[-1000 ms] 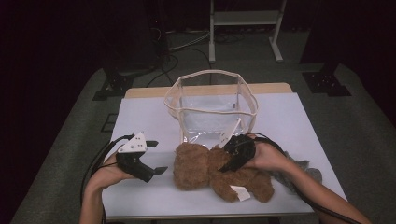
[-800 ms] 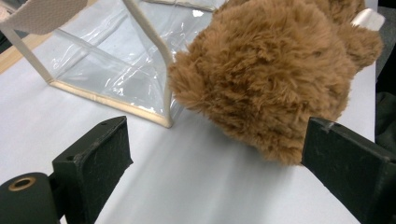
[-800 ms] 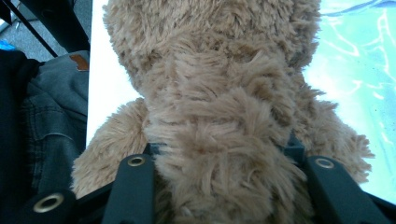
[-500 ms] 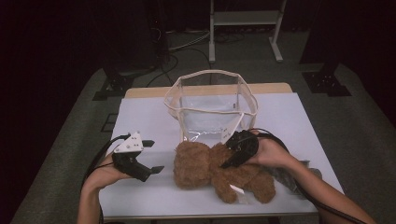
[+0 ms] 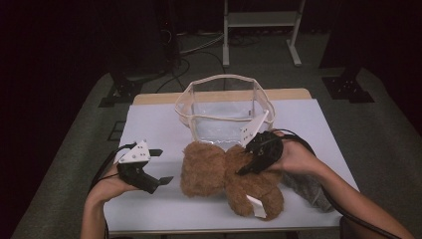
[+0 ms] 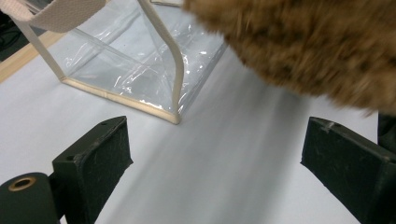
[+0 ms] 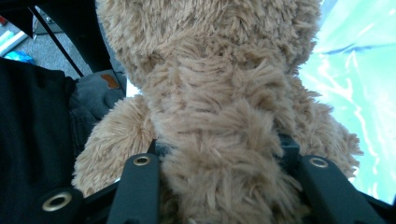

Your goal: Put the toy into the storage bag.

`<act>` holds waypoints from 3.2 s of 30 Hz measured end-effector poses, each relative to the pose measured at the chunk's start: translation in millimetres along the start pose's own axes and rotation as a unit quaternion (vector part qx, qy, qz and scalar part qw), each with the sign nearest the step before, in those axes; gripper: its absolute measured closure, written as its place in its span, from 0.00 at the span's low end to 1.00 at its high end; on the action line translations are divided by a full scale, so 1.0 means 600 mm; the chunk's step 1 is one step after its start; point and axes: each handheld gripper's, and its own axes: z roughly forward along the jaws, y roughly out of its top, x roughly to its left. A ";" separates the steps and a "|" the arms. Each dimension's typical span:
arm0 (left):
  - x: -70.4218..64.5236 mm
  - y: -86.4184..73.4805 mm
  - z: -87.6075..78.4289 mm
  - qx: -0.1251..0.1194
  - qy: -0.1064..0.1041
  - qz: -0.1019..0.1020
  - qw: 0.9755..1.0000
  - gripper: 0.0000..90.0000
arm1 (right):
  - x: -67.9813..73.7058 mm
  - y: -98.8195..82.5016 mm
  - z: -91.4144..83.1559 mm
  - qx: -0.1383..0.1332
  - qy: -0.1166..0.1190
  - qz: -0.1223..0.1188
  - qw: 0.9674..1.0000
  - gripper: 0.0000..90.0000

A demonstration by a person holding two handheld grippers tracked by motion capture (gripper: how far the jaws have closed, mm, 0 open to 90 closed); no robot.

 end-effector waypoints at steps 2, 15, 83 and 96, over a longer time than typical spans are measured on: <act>0.001 -0.001 -0.002 -0.001 0.002 -0.001 1.000 0.08 | 0.000 0.006 -0.008 -0.003 0.002 -0.003 1.000 0.65; 0.002 -0.002 -0.008 0.000 0.008 0.000 1.000 0.08 | 0.009 0.040 -0.069 -0.034 -0.009 -0.012 0.999 0.68; 0.012 -0.017 -0.012 -0.006 0.002 -0.008 1.000 0.08 | -0.270 0.281 -0.222 -0.010 -0.119 0.047 0.992 0.67; 0.011 -0.018 -0.013 -0.008 0.001 -0.010 1.000 0.08 | -0.284 0.292 -0.237 -0.005 -0.137 0.051 0.989 0.67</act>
